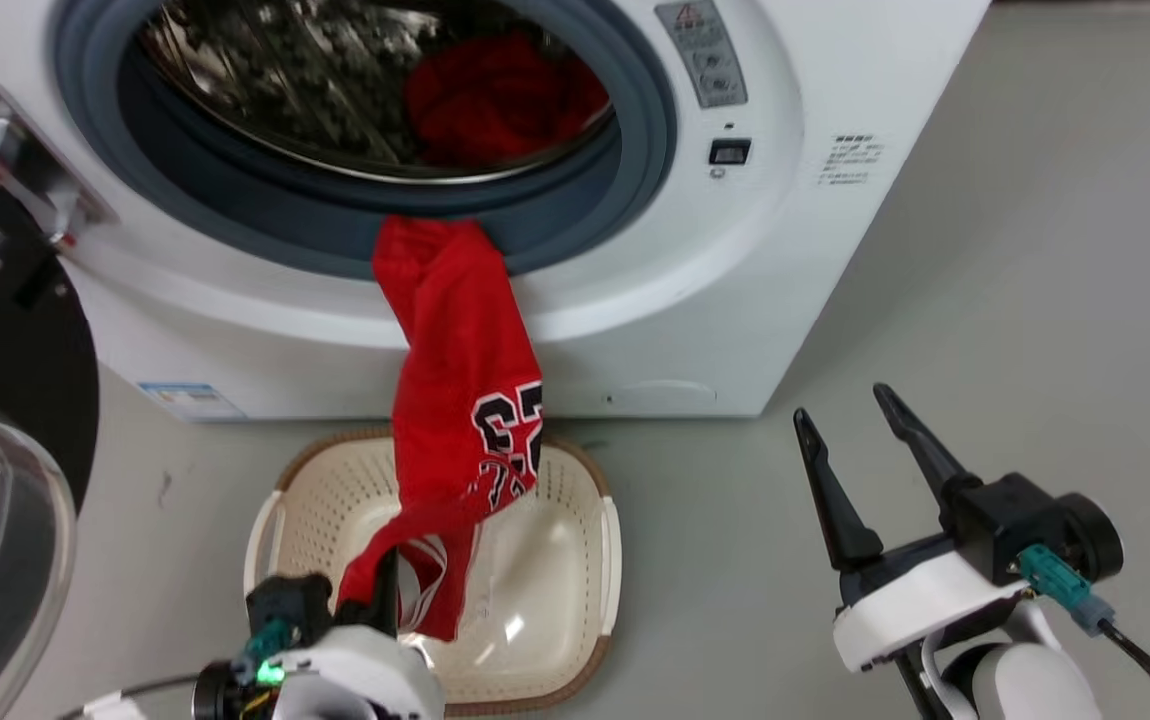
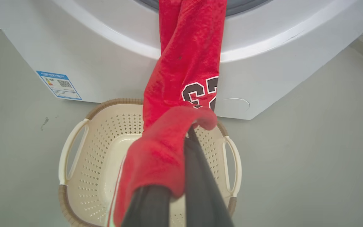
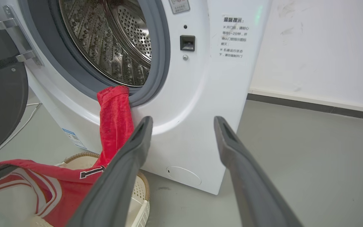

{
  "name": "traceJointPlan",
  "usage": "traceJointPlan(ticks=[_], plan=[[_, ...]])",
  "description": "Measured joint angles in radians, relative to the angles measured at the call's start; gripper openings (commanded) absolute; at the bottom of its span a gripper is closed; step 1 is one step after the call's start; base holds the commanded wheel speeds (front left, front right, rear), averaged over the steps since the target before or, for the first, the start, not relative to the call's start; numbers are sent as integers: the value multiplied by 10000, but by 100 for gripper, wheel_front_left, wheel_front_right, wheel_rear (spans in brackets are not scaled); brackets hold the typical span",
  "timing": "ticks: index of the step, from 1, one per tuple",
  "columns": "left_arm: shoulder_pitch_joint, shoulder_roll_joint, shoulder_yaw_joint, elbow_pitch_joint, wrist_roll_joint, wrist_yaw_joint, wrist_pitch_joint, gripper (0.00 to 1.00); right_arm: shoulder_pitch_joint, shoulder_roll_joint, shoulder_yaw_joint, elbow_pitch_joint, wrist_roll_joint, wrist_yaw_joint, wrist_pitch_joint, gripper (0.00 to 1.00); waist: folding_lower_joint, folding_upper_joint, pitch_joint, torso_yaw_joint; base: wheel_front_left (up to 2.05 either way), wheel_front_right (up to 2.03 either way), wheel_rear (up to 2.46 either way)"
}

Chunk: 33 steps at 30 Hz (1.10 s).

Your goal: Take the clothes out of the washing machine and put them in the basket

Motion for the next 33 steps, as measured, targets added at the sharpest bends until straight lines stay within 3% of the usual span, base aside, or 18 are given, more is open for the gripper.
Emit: traceJointPlan(ticks=[10, 23, 24, 25, 33], plan=[[-3107, -23, 823, 2602, 54, -69, -59, 0, -1036, 0, 190, -332, -184, 0, -90, 100, 1, 0, 2146, -184, 0, 0, 0], [-5511, 700, 1977, 4924, 209, 121, -61, 0, -1855, -4, 426, -123, -148, 0, -537, 100, 2, 0, 4795, -1028, 0, 0, 0], [-5614, 702, 2008, 5072, 207, 119, -59, 27, -1885, -6, 439, -107, -146, 0, -562, 100, 2, 0, 4907, -1087, 0, 0, 0], [-5702, 702, 2019, 5214, 213, 107, -59, 100, -1901, -6, 445, -65, -146, 0, -577, 100, 2, 0, 5003, -1141, 0, 0, 0], [-5719, 652, 2192, 5534, 303, -115, -61, 100, -2034, -4, 439, 362, -107, 0, -805, 100, 2, 0, 4789, -1240, 0, 0, 0]])
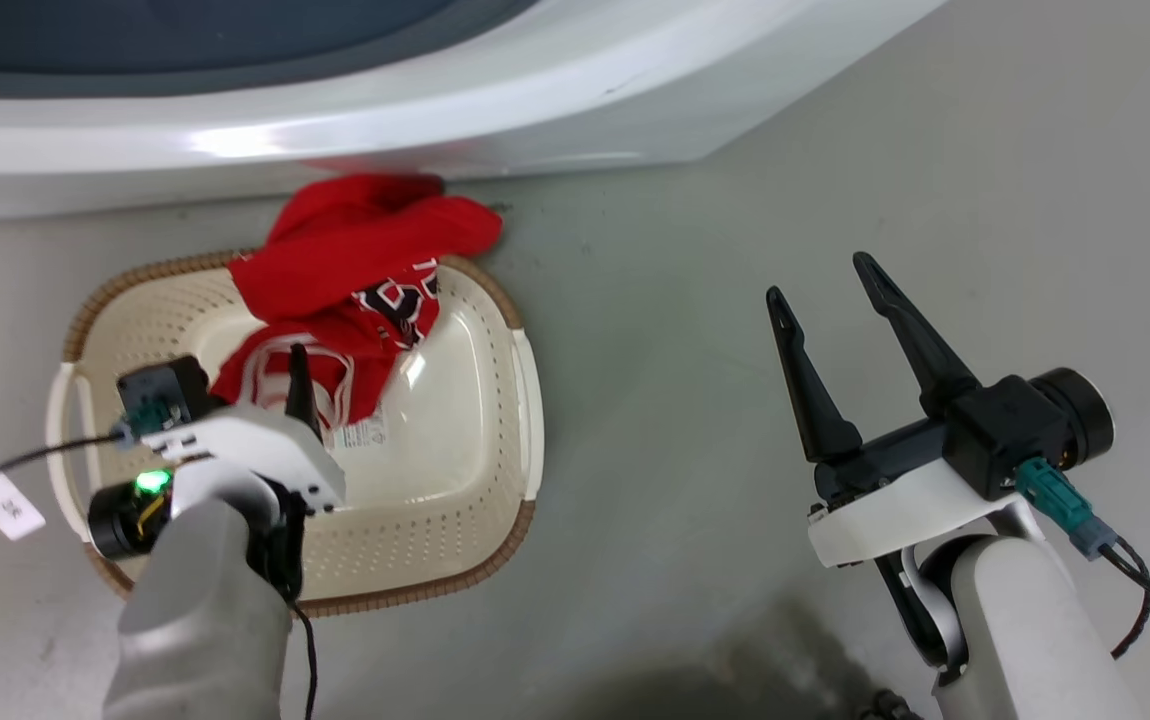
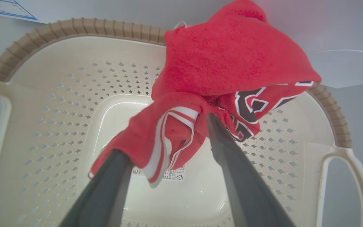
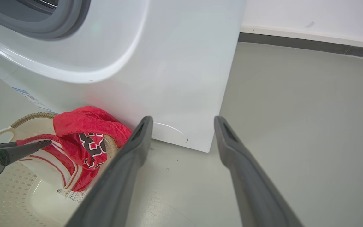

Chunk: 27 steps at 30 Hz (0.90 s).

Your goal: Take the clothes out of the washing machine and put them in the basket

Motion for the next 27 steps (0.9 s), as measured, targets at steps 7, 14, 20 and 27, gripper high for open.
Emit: traceJointPlan(ticks=[7, 14, 20, 27], plan=[[1669, -251, 107, -1191, 257, -274, 0, 100, 320, 6, -242, 397, 13, 0, -136, 100, -1, 0, -1344, 181, 0, 0, 0], [3465, -579, 27, -2982, 767, -439, 0, 100, 1108, 6, -573, 324, -123, 0, 98, 100, -2, 0, -3054, 456, 0, 0, 0], [4612, -761, -90, -4836, 970, -431, 0, 100, 1724, 4, -857, -27, -234, 0, 456, 100, -4, 0, -4317, 764, 0, 0, 0], [5290, -784, -671, -6746, 598, -138, 0, 100, 2233, 4, -1097, -527, -253, 0, 736, 100, -4, 0, -5315, 1074, 0, 0, 0]])
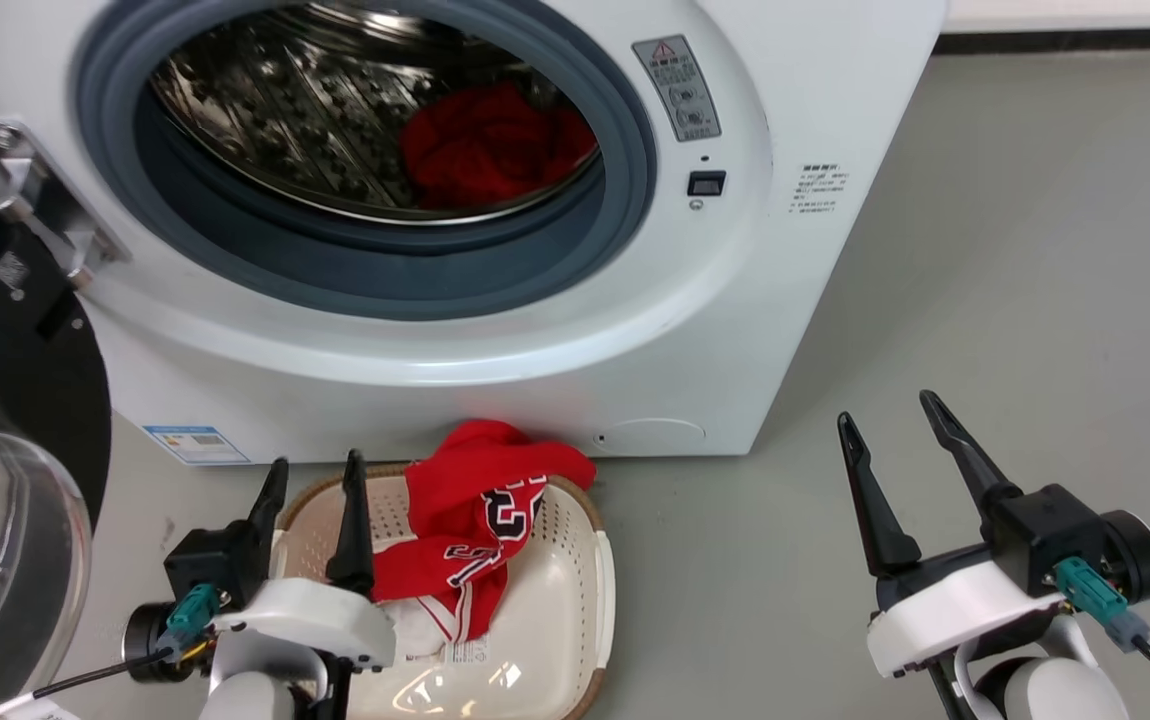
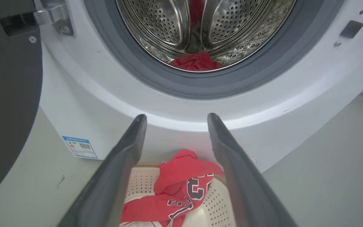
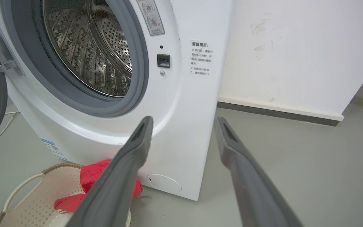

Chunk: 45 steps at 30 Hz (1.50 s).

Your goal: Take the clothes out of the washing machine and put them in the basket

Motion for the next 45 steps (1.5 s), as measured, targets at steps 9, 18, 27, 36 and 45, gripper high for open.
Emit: traceJointPlan(ticks=[9, 18, 27, 36, 45], plan=[[-615, -6, -286, -742, -125, 134, 0, 100, 269, 0, -130, -752, -15, 0, 293, 100, 0, 0, -374, 2, 0, 0, 0], [-3061, 130, 67, 453, -199, -153, 0, 100, 229, 0, 36, -1294, 21, 0, 353, 100, 1, 0, 98, -468, 0, 0, 0], [-5889, 1252, 150, 2819, -259, -297, 341, 100, -269, -4, 456, -1289, 407, 0, -13, 100, 2, 0, 1214, -1285, 0, 0, 0], [-8529, 2380, -10, 4067, -63, -299, 1716, 100, -872, -4, 786, -846, 1039, 0, -752, 100, 3, 0, 2699, -2232, 0, 0, 0], [-11006, 3636, -464, 4953, 479, -228, 3749, 100, -1630, -10, 1413, -387, 1770, 0, -1267, 100, 4, 0, 4396, -3131, 0, 0, 0]])
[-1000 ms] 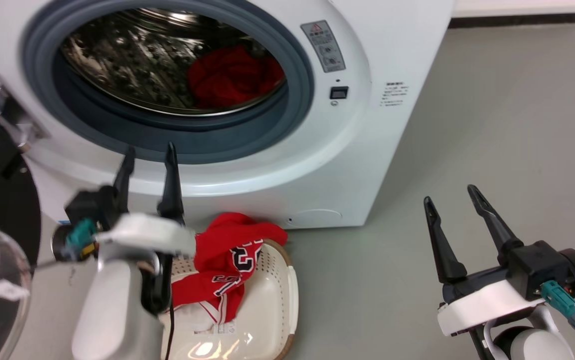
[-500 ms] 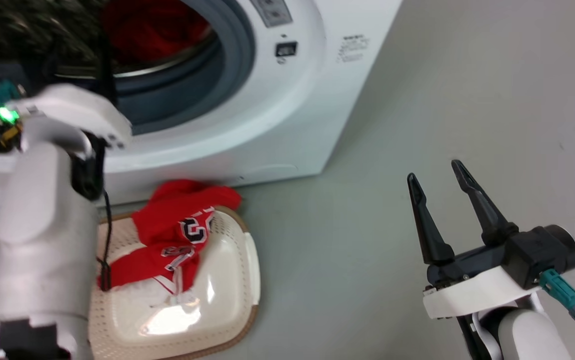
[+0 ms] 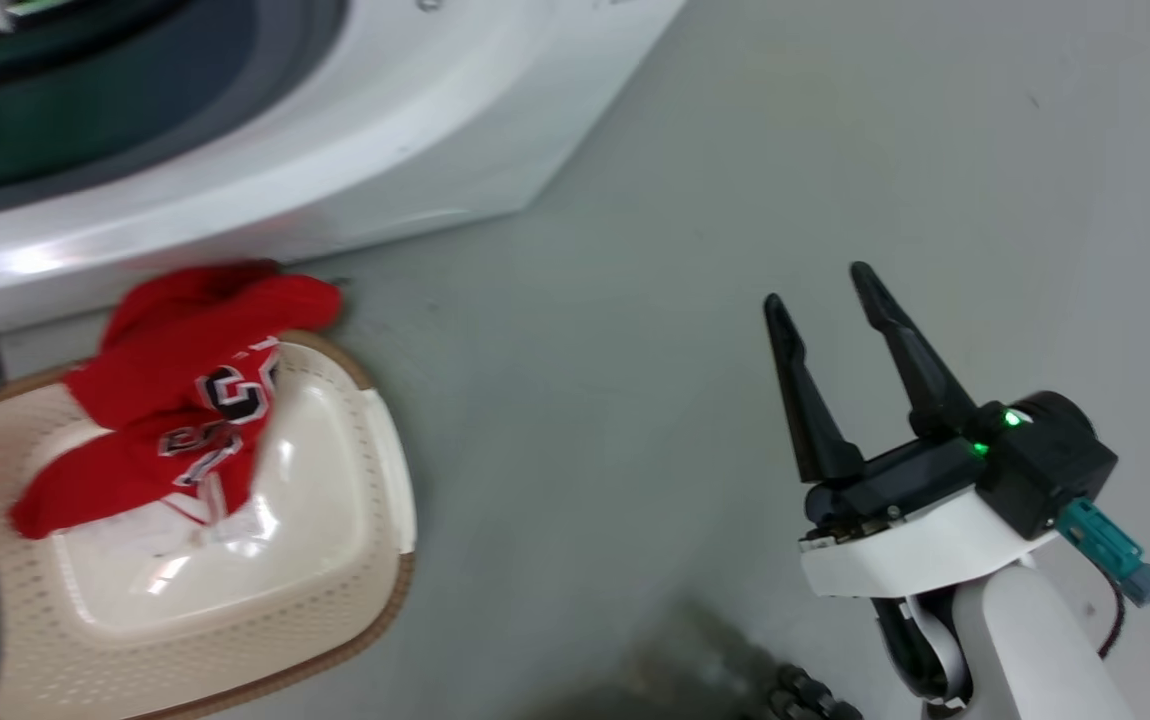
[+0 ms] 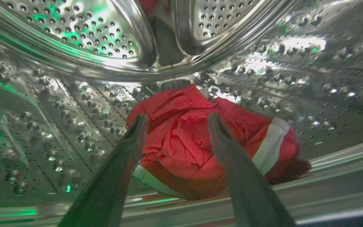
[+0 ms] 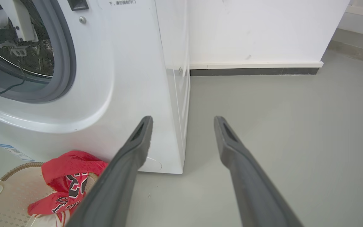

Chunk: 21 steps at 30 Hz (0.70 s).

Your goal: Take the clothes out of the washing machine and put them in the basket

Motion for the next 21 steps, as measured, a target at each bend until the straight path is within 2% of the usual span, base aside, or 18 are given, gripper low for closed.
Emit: traceJointPlan(ticks=[7, 13, 21], plan=[[-1459, 681, -31, 608, -73, -50, 2059, 100, -282, 0, 608, 259, 493, 0, -125, 100, 0, 0, 1028, -873, 0, 0, 0], [-2309, 1264, -54, 786, -86, 121, 3638, 100, -319, -2, 940, 178, 830, 0, -144, 100, 0, 0, 1699, -1547, 0, 0, 0], [-2760, 1335, -316, 577, -19, 288, 5193, 100, -176, 2, 1003, -38, 955, 0, -146, 100, -1, 0, 2120, -1786, 0, 0, 0]])
